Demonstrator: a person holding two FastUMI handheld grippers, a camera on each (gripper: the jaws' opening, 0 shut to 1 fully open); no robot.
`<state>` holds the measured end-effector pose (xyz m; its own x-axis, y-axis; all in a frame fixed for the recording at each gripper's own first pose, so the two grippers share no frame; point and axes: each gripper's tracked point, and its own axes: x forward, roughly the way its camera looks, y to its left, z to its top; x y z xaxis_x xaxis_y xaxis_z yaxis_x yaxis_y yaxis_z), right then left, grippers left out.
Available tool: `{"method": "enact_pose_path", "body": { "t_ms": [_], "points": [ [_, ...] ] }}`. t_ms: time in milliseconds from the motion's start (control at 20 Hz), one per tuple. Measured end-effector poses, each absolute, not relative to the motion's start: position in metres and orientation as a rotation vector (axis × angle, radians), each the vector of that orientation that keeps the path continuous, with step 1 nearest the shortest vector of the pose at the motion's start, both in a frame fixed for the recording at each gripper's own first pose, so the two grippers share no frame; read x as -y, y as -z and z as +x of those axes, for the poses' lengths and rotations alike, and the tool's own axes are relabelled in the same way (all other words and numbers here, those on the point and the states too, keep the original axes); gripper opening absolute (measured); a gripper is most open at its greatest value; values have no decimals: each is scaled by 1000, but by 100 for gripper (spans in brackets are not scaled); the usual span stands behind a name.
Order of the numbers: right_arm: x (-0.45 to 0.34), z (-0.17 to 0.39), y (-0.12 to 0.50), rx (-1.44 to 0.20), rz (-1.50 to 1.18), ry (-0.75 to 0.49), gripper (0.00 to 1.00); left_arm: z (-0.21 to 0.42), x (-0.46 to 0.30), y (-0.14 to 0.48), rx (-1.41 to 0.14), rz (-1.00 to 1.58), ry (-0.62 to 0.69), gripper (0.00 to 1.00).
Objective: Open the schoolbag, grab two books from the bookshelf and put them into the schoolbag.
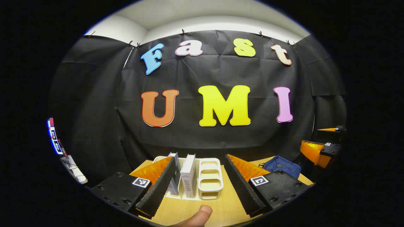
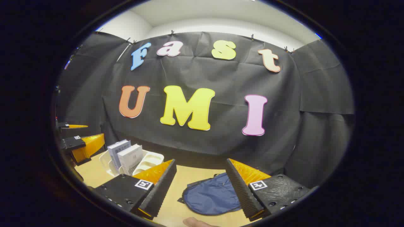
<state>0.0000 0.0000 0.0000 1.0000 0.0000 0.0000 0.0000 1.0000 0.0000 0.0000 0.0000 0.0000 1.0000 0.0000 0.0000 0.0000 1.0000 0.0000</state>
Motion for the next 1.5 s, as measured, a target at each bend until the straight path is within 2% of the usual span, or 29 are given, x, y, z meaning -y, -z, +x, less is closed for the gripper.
{"method": "enact_pose_path", "body": {
  "t_ms": [100,150,200,300,350,400,550,600,650,700,750,950,1300,1350,1400,1500],
  "points": [
    [3,4,9,-19,3,0,95,0,-1,6,-17,10,-5,99],
    [4,4,11,-24,4,-4,98,1,-2,6,-22,16,-8,99],
    [6,5,13,-26,3,-2,95,2,-3,7,-23,25,-10,99],
    [11,8,15,-27,5,2,98,1,-3,4,-17,49,-20,99],
    [13,10,15,-29,8,3,95,2,-3,3,-11,58,-19,99],
    [17,12,19,-31,9,9,98,3,-2,1,-6,63,-22,99],
    [22,19,26,-49,11,14,95,4,1,1,-6,76,-26,99],
    [25,20,30,-55,12,17,98,5,2,1,-6,78,-27,99],
    [27,22,33,-60,13,19,95,5,3,1,-7,79,-28,99],
    [28,23,35,-65,12,22,98,5,4,1,-6,76,-25,99],
    [29,24,36,-69,12,24,95,5,6,1,-7,76,-21,99],
    [29,33,55,-102,-24,33,95,3,5,4,-14,80,-30,99],
    [0,55,138,-239,-203,-2,98,-4,-5,17,-32,65,-45,99],
    [-8,59,151,-262,-232,-11,98,-6,-7,20,-37,66,-44,94],
    [-15,64,167,-283,-257,-19,95,-7,-9,22,-41,67,-47,99],
    [-33,76,195,-329,-308,-36,95,-10,-16,26,-46,72,-53,99]
  ]
}}
